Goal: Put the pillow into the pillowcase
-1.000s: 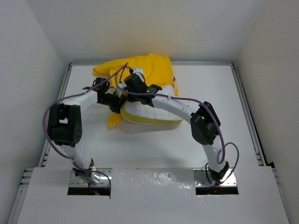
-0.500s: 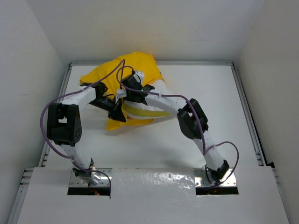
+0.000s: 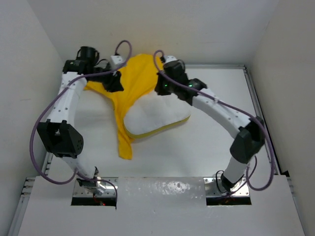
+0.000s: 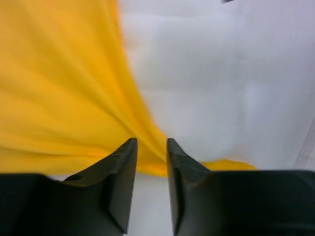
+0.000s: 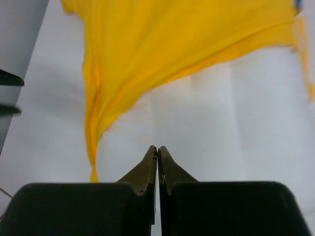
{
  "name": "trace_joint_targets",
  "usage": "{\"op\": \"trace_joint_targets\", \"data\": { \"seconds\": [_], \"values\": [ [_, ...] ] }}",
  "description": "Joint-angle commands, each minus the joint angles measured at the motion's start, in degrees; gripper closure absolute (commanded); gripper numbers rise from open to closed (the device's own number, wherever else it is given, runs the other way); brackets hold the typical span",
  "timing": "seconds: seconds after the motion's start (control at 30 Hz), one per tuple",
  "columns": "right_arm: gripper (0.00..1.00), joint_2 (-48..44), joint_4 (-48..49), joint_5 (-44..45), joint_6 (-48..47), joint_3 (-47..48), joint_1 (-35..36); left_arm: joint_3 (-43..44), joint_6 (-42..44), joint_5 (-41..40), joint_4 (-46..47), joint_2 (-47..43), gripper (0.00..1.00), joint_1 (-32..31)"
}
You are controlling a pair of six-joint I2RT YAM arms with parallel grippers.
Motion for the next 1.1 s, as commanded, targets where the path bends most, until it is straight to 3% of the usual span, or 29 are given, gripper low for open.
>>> {"op": "trace_joint_targets", "data": {
  "seconds": [0.0, 0.03, 0.07, 0.13, 0.2, 0.27, 0.4, 0.57, 0.6, 0.67, 0.7, 0.73, 0.77, 0.8, 0.83, 0.87, 1.0, 1.07],
  "values": [
    [1.00, -5.04, -2.03, -4.70, -4.18, -5.41, -7.51, 6.39, -11.45, -17.90, 18.17, 2.45, 0.74, -14.66],
    [0.95, -5.83, -1.23, -5.76, -3.31, -7.69, -11.79, 7.36, -11.36, -21.40, 20.50, 3.85, 0.70, -17.69],
    [0.80, -5.75, -0.35, -8.03, -2.87, -8.58, -13.92, 7.72, -13.36, -25.27, 23.04, 7.43, 0.50, -19.81],
    [0.38, -4.53, 3.34, -11.90, -0.68, -10.95, -20.06, 11.99, -16.62, -27.67, 29.12, 12.10, 0.36, -23.41],
    [0.24, -2.86, 7.11, -16.47, 0.47, -11.92, -23.16, 16.22, -20.93, -32.41, 32.89, 19.57, 0.31, -25.00],
    [0.15, 1.17, 7.75, -17.72, 0.83, -10.18, -25.10, 21.42, -22.95, -38.01, 35.45, 26.23, 0.29, -25.54],
    [0.09, 9.62, 7.92, -22.61, 0.74, -4.99, -25.20, 26.17, -23.58, -44.80, 41.08, 34.00, 0.27, -25.89],
    [0.04, 14.11, 12.67, -23.70, 4.78, -7.53, -24.58, 25.92, -23.23, -52.55, 42.57, 37.26, 0.37, -25.89],
    [0.05, 15.51, 12.84, -23.96, 5.22, -7.88, -24.41, 24.17, -23.23, -52.73, 42.75, 37.17, 0.39, -25.89],
    [0.08, 16.31, 13.89, -25.63, 5.58, -8.23, -23.44, 23.02, -23.23, -51.94, 42.14, 36.91, 0.52, -25.89],
    [0.22, 16.75, 14.34, -25.89, 5.40, -8.76, -22.92, 21.97, -23.40, -51.41, 41.97, 36.74, 0.60, -25.89],
    [0.32, 16.93, 14.86, -26.24, 4.88, -8.85, -21.78, 21.52, -23.75, -50.28, 41.62, 36.39, 0.79, -25.89],
    [0.44, 17.10, 15.13, -26.60, 4.87, -8.76, -21.42, 21.34, -24.01, -49.40, 41.44, 36.12, 0.88, -25.89],
    [0.76, 17.80, 15.30, -27.03, 5.22, -8.42, -20.72, 21.08, -24.37, -48.17, 41.18, 35.77, 1.00, -25.89],
    [0.93, 18.24, 15.31, -28.34, 5.66, -8.15, -20.54, 20.99, -24.89, -44.33, 40.91, 34.55, 1.00, -25.89],
    [1.00, 18.60, 14.52, -28.62, 6.10, -7.71, -20.45, 20.99, -24.98, -41.85, 40.47, 33.75, 1.00, -25.89],
    [1.00, 16.68, 15.13, -28.36, 4.88, -9.37, -18.18, 23.09, -27.52, -26.57, 40.21, 28.39, 1.00, -25.81],
    [1.00, 11.32, 18.19, -24.60, 4.35, -12.26, -16.50, 29.13, -29.02, -13.31, 34.52, 28.82, 1.00, -25.45]
  ]
}}
